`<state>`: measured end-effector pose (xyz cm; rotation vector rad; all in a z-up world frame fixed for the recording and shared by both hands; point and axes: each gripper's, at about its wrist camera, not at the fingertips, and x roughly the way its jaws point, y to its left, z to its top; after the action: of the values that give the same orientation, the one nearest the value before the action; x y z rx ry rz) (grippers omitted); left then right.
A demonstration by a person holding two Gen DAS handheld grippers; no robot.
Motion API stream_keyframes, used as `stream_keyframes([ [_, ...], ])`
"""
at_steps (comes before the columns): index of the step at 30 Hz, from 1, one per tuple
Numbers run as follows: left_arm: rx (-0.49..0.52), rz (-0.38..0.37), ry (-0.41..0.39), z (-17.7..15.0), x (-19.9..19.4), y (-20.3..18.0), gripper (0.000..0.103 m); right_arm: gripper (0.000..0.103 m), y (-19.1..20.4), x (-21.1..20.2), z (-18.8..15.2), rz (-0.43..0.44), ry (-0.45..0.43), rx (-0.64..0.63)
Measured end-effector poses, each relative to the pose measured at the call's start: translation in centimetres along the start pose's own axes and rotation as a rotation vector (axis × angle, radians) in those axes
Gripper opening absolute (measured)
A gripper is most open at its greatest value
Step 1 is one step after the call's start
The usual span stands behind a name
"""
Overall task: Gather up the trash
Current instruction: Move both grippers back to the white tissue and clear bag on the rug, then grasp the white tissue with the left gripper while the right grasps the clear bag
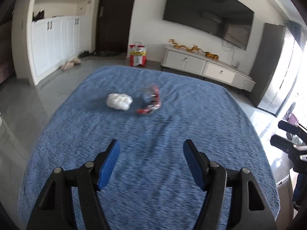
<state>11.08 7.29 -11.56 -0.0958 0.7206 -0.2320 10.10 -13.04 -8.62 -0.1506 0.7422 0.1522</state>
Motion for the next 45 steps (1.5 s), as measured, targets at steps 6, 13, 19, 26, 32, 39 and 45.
stream_keyframes([
  [6, -0.052, 0.043, 0.019, 1.5, 3.0, 3.4, 0.067, 0.078, 1.2, 3.4, 1.1, 0.062, 0.036, -0.032],
  [13, -0.108, 0.068, 0.05, 4.6, 8.4, 6.2, 0.067, 0.078, 2.3, 7.5, 3.3, 0.132, 0.054, -0.071],
  [19, -0.102, 0.066, 0.062, 6.2, 12.4, 6.9, 0.067, 0.074, 3.0, 11.9, 5.1, 0.184, 0.087, -0.085],
  [26, -0.093, 0.058, 0.103, 7.2, 15.5, 7.2, 0.065, 0.054, 3.2, 16.2, 6.8, 0.25, 0.116, -0.023],
  [32, -0.183, 0.003, 0.115, 7.0, 16.1, 8.7, 0.031, 0.044, 4.2, 19.2, 8.9, 0.327, 0.111, 0.041],
  [39, -0.201, -0.016, 0.094, 6.7, 15.7, 9.1, 0.021, 0.037, 6.0, 22.5, 10.4, 0.415, 0.124, 0.104],
  [45, -0.19, -0.01, 0.088, 6.7, 15.3, 9.2, 0.019, 0.018, 6.9, 23.8, 10.3, 0.416, 0.148, 0.12],
])
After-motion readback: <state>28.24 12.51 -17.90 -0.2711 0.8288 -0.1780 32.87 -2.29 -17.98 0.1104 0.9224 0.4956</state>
